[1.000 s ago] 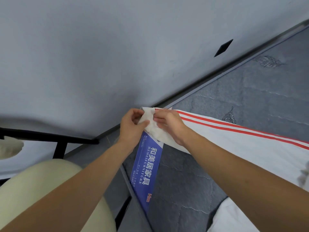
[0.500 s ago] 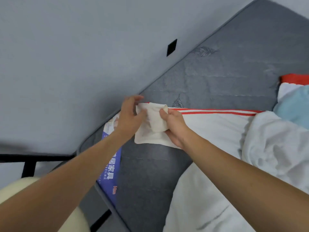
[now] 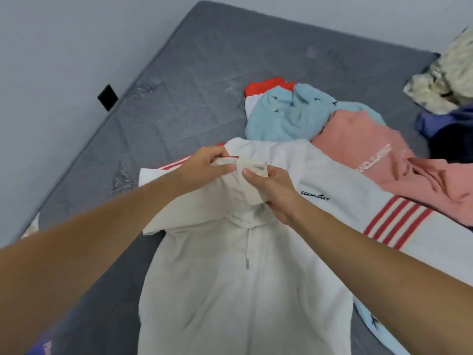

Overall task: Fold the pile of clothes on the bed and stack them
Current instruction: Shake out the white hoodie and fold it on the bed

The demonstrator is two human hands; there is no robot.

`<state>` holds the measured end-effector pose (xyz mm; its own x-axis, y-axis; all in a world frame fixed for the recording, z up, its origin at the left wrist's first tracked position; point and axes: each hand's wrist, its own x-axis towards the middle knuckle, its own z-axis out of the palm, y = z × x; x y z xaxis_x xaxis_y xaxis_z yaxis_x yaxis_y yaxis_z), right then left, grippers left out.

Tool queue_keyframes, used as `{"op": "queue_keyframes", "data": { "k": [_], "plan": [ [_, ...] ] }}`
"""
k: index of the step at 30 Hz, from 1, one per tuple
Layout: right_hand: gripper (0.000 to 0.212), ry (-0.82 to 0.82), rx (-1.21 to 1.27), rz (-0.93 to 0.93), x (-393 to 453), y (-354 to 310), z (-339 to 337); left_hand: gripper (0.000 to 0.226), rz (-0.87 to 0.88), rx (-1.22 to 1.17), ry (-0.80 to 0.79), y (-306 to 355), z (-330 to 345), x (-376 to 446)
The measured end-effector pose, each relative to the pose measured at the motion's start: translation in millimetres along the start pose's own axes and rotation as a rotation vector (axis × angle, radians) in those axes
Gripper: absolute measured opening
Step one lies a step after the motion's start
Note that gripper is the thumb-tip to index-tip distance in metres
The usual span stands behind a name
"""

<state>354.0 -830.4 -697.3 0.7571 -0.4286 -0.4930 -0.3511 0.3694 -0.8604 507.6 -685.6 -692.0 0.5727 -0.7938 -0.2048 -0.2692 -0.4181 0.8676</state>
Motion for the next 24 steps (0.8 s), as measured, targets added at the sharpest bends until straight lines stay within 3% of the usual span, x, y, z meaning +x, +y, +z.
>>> {"op": "queue_keyframes", "data": {
  "k": [7, 24],
  "plan": [
    [0.018, 0.313, 0.047, -0.143, -40, -10, -137, 0.032, 0.111, 0.074, -0.2, 92, 116, 63],
    [0.007, 0.715, 0.172, -0.212, -179, 44, -371, 0.032, 0.246, 0.097, -0.569, 237, 376, 93]
  ]
}}
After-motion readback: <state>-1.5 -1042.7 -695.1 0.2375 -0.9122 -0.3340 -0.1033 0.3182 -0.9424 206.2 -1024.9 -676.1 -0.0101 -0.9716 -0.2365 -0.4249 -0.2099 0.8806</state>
